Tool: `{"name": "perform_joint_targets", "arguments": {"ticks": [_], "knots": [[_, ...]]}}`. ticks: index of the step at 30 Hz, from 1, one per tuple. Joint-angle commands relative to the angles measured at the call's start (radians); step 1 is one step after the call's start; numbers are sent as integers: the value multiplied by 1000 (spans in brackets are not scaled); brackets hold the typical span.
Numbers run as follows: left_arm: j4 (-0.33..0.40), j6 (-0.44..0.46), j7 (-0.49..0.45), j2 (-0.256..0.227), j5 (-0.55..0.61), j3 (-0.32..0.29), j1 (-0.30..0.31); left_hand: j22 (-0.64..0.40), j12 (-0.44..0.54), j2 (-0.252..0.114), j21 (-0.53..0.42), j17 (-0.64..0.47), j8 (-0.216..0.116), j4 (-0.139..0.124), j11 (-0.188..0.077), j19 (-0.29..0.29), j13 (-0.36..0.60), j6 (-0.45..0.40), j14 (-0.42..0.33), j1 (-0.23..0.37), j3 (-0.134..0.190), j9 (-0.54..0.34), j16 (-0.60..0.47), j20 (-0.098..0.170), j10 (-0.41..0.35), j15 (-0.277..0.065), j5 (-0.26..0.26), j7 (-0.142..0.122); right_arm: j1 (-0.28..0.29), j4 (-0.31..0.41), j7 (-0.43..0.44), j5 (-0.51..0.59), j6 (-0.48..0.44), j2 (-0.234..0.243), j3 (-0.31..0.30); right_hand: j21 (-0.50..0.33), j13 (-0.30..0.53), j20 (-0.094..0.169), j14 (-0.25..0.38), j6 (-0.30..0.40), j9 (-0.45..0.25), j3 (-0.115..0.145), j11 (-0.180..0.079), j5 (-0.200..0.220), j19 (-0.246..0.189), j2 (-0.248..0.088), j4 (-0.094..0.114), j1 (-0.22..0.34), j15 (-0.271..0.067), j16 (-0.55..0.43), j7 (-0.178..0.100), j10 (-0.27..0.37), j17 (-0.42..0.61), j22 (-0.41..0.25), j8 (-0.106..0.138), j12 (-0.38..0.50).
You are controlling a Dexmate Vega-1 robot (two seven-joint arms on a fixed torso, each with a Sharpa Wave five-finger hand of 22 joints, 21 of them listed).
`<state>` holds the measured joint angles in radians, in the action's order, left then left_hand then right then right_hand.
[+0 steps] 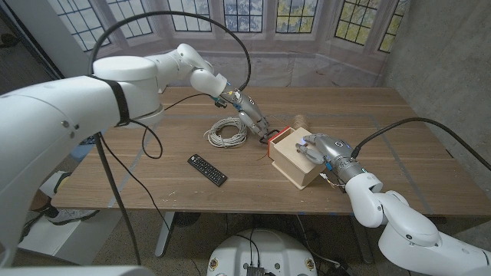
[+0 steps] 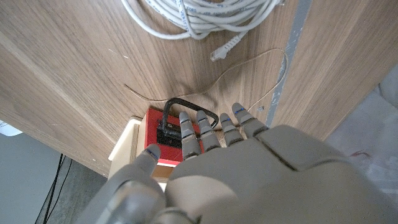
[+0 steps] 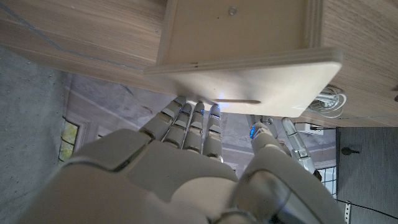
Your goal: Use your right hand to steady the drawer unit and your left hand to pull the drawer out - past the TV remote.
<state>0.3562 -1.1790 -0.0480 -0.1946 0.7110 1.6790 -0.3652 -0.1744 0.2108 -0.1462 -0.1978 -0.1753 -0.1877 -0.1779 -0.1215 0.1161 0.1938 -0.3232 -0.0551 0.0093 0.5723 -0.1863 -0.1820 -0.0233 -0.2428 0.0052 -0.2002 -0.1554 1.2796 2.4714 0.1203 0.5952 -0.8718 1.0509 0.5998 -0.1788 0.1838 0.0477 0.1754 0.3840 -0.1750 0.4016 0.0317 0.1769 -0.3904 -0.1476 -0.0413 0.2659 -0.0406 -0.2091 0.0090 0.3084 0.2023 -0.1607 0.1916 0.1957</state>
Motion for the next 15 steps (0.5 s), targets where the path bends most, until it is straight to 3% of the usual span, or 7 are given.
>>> {"name": "perform_joint_targets", "arguments": {"ticks": [1, 15], "knots": [[-4, 31, -66, 11, 31, 26, 5, -4, -2, -8, -2, -2, -2, -2, -10, 0, 3, 5, 1, 0, -4, -3, -1, -2, 2, 0, -8, -3, 3, 7, 11, -9, -11, 4, 6, -8, 2, 8, 10, 6, -5, 3, -3, 5, -7, 2, -2, -9, -1, 1, 0, 10, 5, -6, -3, -3], [-7, 32, -166, 24, 80, 59, -13, -4, -3, -8, -2, -2, -1, -2, -15, 0, 3, 10, 4, 0, -5, -3, 0, -2, 6, -1, -8, -3, 8, 14, 32, -14, -28, -2, 15, -8, 2, 8, 10, 7, -5, 3, -2, 5, -7, 2, -3, -10, 0, 1, 0, 10, 6, -6, -3, -3]]}}
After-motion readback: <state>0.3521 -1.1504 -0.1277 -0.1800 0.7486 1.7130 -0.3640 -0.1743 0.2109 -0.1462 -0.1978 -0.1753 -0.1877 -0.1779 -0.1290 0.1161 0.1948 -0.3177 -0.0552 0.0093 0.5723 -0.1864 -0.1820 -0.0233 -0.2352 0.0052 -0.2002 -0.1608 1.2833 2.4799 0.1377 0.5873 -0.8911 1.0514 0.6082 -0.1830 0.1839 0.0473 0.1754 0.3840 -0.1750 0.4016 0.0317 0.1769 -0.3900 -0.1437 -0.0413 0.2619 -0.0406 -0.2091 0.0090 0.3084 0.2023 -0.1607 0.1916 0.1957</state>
